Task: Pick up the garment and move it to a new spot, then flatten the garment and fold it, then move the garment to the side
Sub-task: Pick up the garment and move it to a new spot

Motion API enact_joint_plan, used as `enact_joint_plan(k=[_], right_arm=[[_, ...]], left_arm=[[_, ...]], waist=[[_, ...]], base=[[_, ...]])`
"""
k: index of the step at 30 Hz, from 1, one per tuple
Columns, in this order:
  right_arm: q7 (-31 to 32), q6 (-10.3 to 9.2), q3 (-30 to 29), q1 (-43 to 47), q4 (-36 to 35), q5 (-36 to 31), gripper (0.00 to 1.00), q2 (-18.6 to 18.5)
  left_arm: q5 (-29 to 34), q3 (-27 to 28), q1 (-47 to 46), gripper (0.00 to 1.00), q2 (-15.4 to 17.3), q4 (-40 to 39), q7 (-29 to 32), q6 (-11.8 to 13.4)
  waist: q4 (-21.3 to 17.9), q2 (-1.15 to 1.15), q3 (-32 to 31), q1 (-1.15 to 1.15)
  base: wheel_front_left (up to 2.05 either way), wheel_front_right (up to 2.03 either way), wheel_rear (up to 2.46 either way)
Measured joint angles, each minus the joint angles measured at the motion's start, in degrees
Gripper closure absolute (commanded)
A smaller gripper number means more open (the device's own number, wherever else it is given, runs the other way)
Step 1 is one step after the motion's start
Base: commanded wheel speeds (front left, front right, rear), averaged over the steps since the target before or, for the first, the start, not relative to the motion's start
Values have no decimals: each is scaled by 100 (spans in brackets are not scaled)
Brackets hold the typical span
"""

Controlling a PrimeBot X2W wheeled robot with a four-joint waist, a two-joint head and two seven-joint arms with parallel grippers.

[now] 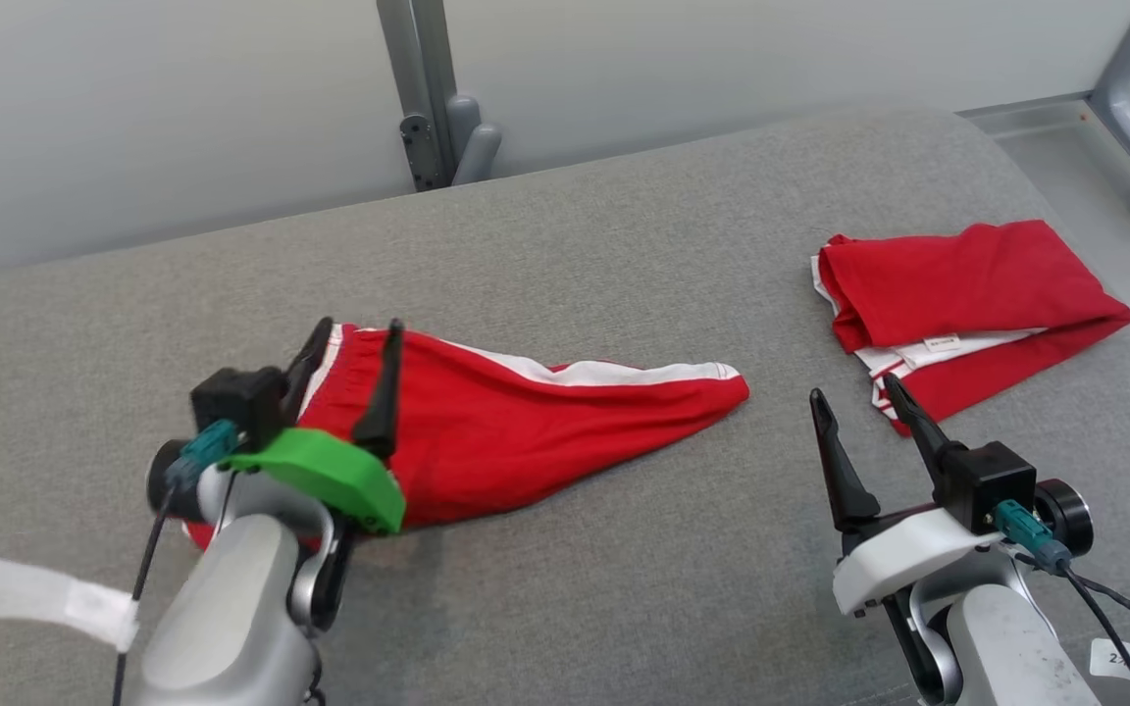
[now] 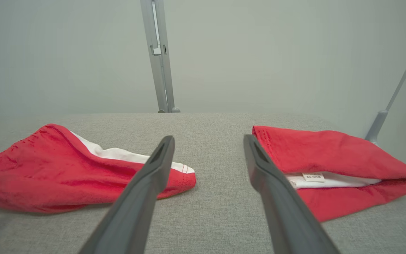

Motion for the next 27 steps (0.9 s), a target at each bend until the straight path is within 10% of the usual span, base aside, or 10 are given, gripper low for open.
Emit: enact_joint_plan(k=[27], right_arm=[[0, -1, -368, 852, 35, 26, 0, 13]], left_arm=[[1860, 2853, 3473, 0, -468, -1837, 0, -19]], waist=[[857, 0, -747, 0]], base=[[0, 0, 0]])
